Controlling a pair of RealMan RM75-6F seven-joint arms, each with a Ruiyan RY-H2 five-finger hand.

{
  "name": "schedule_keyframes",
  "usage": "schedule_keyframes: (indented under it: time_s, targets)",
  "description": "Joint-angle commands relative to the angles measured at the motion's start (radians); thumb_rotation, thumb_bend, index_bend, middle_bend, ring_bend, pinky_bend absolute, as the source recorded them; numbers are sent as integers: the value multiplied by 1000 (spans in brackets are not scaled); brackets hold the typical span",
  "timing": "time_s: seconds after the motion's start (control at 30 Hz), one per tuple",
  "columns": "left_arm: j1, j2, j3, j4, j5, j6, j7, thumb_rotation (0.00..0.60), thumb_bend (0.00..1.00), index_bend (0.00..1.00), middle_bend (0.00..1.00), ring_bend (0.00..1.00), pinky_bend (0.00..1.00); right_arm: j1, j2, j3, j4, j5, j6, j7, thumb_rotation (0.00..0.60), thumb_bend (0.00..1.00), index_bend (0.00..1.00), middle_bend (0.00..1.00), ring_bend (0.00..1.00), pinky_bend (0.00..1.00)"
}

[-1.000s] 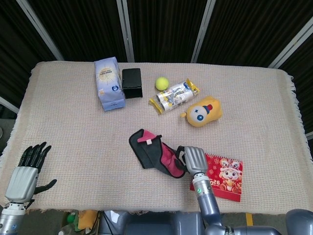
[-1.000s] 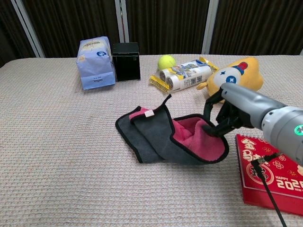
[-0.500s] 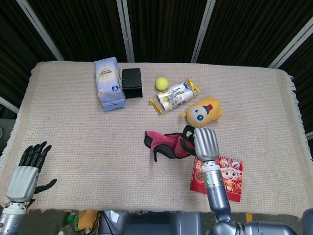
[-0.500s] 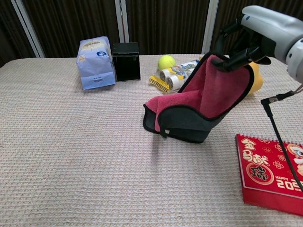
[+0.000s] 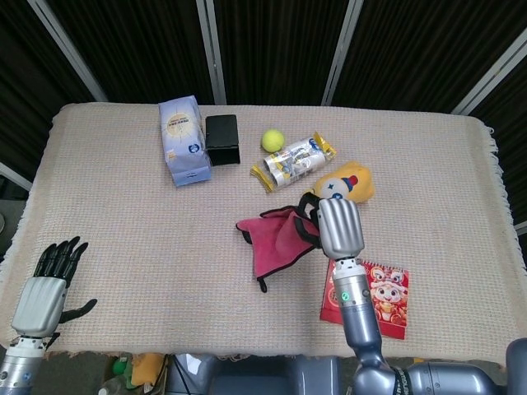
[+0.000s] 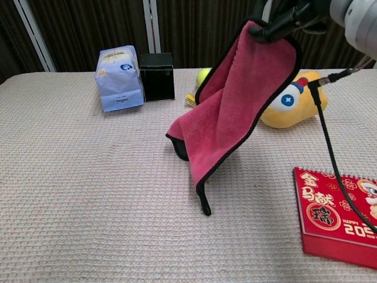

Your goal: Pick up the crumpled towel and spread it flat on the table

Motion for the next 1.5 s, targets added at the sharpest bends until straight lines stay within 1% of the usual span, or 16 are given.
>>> schedule_keyframes:
  time_s: [0.03, 0.23, 0.37, 0.6, 0.73, 0.8, 0.87, 0.93, 0.97, 1.03, 1.13, 1.23, 1.33, 1.4, 1.5]
  targets:
    - [-2, 1, -2, 0, -3, -1, -4, 600, 0, 0, 0, 0, 0, 27, -8, 30, -12, 6, 15, -28, 600, 584, 661, 1000, 1000, 927]
    - [-2, 6, -6, -1, -13, -3, -19, 600, 0, 0, 0, 0, 0, 82, -8, 98, -37, 37, 35, -76, 600, 584, 661, 1000, 1000, 926]
    - [-6, 7, -11, -1, -25, -10, -24, 600, 0, 0, 0, 0, 0, 110, -6, 121, -50, 53, 42, -93, 600, 584, 661, 1000, 1000, 926]
    - [-13, 5, -22, 1, -41, -18, -33, 600, 0, 0, 0, 0, 0, 139, 4, 125, -63, 73, 46, -98, 600, 585, 661, 1000, 1000, 927]
    - [-27, 7, -34, -16, -46, -29, -34, 600, 0, 0, 0, 0, 0, 146, 11, 122, -64, 83, 49, -89, 600, 584, 661, 1000, 1000, 927]
    - [-41, 8, -54, -33, -48, -29, -32, 600, 0, 0, 0, 0, 12, 147, 16, 118, -63, 90, 51, -86, 600, 584, 661, 1000, 1000, 927]
    - [-59, 8, -79, -53, -49, -28, -34, 600, 0, 0, 9, 4, 51, 148, 21, 114, -60, 96, 52, -83, 600, 584, 661, 1000, 1000, 927]
    - [-81, 14, -107, -73, -56, -35, -28, 600, 0, 4, 52, 35, 109, 151, 25, 110, -60, 103, 52, -81, 600, 584, 661, 1000, 1000, 927]
    - [-94, 16, -124, -84, -59, -38, -23, 600, 0, 12, 103, 76, 143, 152, 27, 108, -61, 105, 52, -80, 600, 584, 661, 1000, 1000, 927]
    - [-117, 22, -156, -102, -75, -49, -6, 600, 1, 39, 232, 187, 211, 156, 28, 105, -63, 106, 54, -77, 600, 585, 661, 1000, 1000, 927]
    - [-152, 24, -204, -117, -103, -61, 23, 600, 11, 88, 507, 439, 399, 163, 28, 99, -67, 108, 59, -77, 600, 585, 661, 1000, 1000, 926]
    - [-187, 16, -246, -122, -135, -80, 43, 600, 17, 131, 672, 602, 558, 171, 27, 94, -70, 110, 65, -80, 600, 584, 661, 1000, 1000, 926]
    - [-226, 17, -275, -121, -176, -123, 67, 600, 27, 192, 776, 702, 672, 178, 24, 90, -73, 114, 74, -85, 600, 584, 661, 1000, 1000, 927]
    - [-248, 16, -288, -118, -194, -146, 76, 600, 38, 210, 803, 726, 702, 182, 23, 87, -74, 116, 78, -88, 600, 583, 661, 1000, 1000, 927]
    - [-290, 15, -304, -97, -216, -195, 86, 600, 42, 220, 810, 733, 713, 189, 20, 83, -73, 119, 86, -93, 600, 584, 661, 1000, 1000, 927]
